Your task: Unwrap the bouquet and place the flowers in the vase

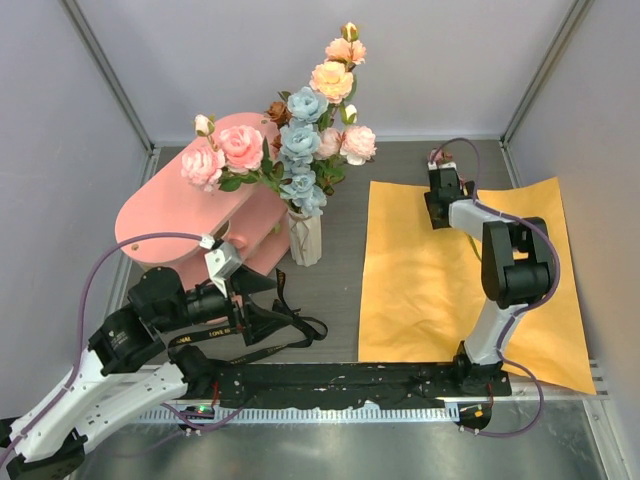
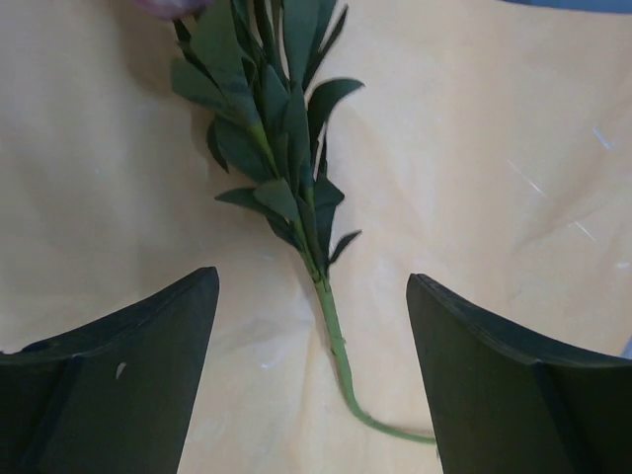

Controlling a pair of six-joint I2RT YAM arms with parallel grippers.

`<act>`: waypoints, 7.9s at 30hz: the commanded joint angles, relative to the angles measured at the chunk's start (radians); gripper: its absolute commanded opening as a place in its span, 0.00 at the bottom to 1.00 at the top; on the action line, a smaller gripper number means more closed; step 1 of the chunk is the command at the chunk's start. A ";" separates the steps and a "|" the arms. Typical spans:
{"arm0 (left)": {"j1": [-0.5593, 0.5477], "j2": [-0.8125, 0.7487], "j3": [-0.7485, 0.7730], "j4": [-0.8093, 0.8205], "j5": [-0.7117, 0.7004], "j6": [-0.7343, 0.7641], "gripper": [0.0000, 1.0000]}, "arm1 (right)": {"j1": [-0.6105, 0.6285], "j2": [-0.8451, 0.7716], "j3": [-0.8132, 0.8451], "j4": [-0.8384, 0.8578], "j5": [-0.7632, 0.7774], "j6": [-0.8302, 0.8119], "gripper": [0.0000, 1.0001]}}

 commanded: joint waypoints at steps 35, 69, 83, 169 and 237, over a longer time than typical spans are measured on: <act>0.002 0.185 0.004 0.312 0.014 -0.242 0.96 | -0.217 -0.395 0.251 0.043 -0.863 0.341 0.07; -0.286 0.822 0.447 0.681 -0.356 -0.328 0.84 | 0.016 -1.415 -0.381 0.178 -1.402 0.696 0.03; -0.286 0.899 0.523 0.673 -0.356 -0.306 0.41 | 0.044 -1.426 -0.364 0.137 -1.391 0.636 0.03; -0.202 0.661 0.812 0.331 -1.020 0.298 0.00 | 0.075 -1.394 -0.183 -0.086 -1.118 0.587 0.79; -0.147 0.653 0.364 0.902 -1.227 0.641 0.00 | 0.075 -1.388 -0.209 -0.064 -1.129 0.625 0.79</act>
